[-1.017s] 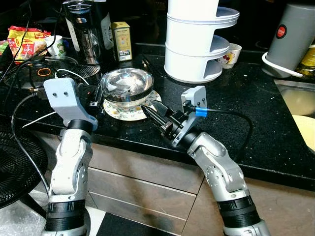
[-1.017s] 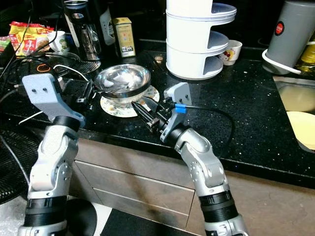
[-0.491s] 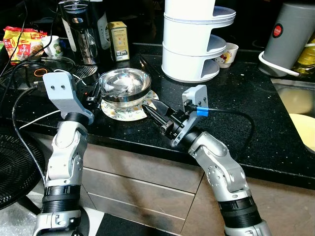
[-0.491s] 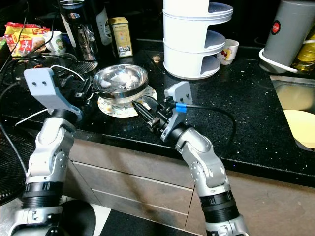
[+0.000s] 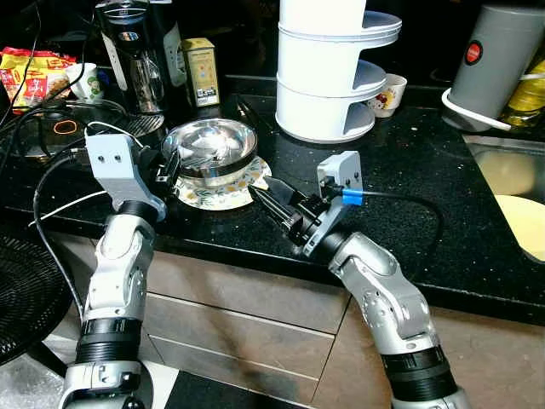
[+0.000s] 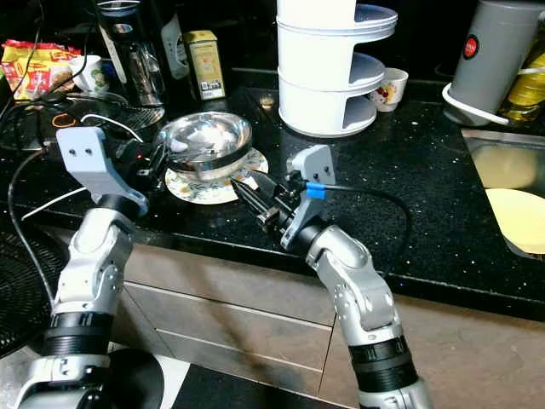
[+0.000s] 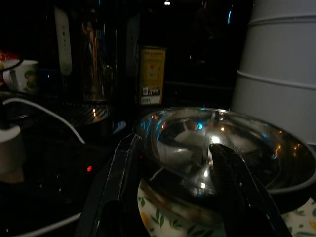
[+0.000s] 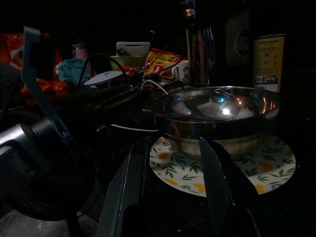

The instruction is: Kitchen organization

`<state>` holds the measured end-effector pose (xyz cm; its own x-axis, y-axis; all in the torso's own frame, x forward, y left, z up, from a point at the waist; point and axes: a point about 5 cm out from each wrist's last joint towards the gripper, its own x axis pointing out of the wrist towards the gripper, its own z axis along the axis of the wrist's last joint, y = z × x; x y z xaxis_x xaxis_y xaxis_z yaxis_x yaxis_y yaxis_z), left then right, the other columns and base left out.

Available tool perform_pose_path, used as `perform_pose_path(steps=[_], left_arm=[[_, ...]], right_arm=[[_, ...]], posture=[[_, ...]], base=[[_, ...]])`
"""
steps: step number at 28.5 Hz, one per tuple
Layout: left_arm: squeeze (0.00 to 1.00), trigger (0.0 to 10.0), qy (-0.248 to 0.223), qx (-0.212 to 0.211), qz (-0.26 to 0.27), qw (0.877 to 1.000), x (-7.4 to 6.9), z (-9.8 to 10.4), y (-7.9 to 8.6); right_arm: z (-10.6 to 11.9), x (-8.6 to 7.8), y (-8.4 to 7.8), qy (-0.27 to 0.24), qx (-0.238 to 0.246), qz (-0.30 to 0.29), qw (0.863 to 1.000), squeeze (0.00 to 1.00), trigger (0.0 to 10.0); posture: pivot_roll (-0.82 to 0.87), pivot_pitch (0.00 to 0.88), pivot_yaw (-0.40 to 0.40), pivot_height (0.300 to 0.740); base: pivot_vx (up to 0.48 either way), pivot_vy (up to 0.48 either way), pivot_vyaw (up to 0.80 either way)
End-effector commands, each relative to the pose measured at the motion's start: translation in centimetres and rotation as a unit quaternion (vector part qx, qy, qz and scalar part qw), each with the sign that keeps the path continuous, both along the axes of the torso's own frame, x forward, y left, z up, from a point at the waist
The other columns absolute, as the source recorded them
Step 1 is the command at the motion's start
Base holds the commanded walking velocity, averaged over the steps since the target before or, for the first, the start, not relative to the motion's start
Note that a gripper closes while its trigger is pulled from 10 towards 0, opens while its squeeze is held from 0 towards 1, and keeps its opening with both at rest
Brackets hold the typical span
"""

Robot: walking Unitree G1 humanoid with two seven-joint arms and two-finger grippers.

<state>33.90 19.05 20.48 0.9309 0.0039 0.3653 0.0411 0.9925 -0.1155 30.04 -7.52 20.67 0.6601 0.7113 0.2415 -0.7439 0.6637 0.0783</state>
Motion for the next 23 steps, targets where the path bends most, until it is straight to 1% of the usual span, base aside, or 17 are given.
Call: perform_pose_path(steps=[1, 12, 13, 14, 23], left_arm=[[0.0, 10.0, 0.002, 0.0, -0.002, 1.0, 0.09, -0.44, -0.05], [0.0, 10.0, 0.011, -0.012, 0.003, 1.0, 0.21, -1.09, 0.22], [0.0, 5.9, 0.014, -0.023, 0.001, 1.0, 0.25, -1.31, 0.21], [0.0, 0.0, 0.015, -0.026, -0.001, 1.0, 0.27, -1.35, 0.19], [0.0, 0.0, 0.009, -0.034, -0.001, 0.999, 0.59, -1.01, 0.33]], right_arm=[[0.06, -0.2, 0.05, 0.002, 0.002, 0.003, 1.0, 0.0, 10.0], [0.11, -0.22, 0.02, 0.002, 0.0, 0.003, 1.0, 0.0, 10.0], [0.13, -0.23, 0.01, 0.002, 0.0, 0.002, 1.0, 0.0, 10.0], [0.14, -0.23, 0.01, 0.001, 0.0, 0.002, 1.0, 0.0, 10.0], [0.18, -0.15, -0.02, 0.002, 0.0, 0.001, 1.0, 0.0, 10.0]], posture=[[0.02, 0.0, 0.005, 0.74], [0.01, 0.0, 0.004, 0.74], [0.01, 0.0, 0.003, 0.74], [0.01, 0.0, 0.004, 0.74], [0.01, 0.0, 0.006, 0.74]], base=[[0.0, 0.0, 0.0], [0.0, 0.0, 0.0], [0.0, 0.0, 0.0], [0.0, 0.0, 0.0], [0.0, 0.0, 0.0]])
